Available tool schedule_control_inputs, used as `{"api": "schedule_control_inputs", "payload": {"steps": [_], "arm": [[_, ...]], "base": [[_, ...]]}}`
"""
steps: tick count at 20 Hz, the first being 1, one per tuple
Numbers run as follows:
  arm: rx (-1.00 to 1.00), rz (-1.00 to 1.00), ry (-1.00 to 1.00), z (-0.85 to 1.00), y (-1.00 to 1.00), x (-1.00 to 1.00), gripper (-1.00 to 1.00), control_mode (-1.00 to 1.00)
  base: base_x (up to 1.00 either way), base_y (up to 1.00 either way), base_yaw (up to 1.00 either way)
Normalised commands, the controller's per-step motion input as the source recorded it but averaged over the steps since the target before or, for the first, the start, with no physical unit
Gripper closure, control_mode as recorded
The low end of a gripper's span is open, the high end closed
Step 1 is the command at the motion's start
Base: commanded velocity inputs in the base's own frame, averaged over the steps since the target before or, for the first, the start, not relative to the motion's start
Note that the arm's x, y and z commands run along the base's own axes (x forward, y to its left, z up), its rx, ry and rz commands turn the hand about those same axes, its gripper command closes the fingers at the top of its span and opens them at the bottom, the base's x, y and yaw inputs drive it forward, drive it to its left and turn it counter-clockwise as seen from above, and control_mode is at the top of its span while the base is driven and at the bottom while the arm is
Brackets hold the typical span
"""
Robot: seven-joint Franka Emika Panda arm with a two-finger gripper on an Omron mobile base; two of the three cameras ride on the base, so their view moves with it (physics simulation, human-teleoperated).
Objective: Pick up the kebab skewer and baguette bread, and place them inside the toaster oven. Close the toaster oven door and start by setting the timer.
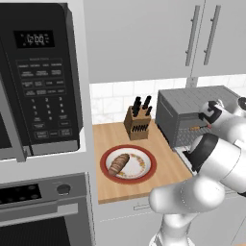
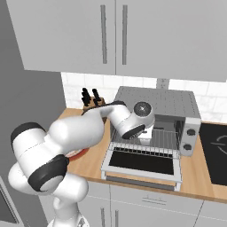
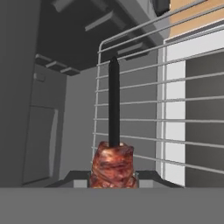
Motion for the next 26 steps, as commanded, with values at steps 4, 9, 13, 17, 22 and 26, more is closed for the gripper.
{"api": "schedule_control_inputs", "payload": {"steps": [4, 9, 13, 17, 22, 26], "arm": [[0.0, -0.01, 0.0, 0.0, 0.0, 0.0, 1.0, -1.0], [0.0, 0.0, 0.0, 0.0, 0.0, 0.0, -1.0, -1.0], [0.0, 0.0, 0.0, 0.0, 0.0, 0.0, -1.0, -1.0], [0.0, 0.0, 0.0, 0.0, 0.0, 0.0, -1.0, -1.0], [0.0, 0.0, 0.0, 0.0, 0.0, 0.0, -1.0, -1.0], [0.0, 0.0, 0.0, 0.0, -0.1, 0.21, -1.0, -1.0]], "base": [[0.0, 0.0, 0.0], [0.0, 0.0, 0.0], [0.0, 0.0, 0.0], [0.0, 0.0, 0.0], [0.0, 0.0, 0.0], [0.0, 0.0, 0.0]]}}
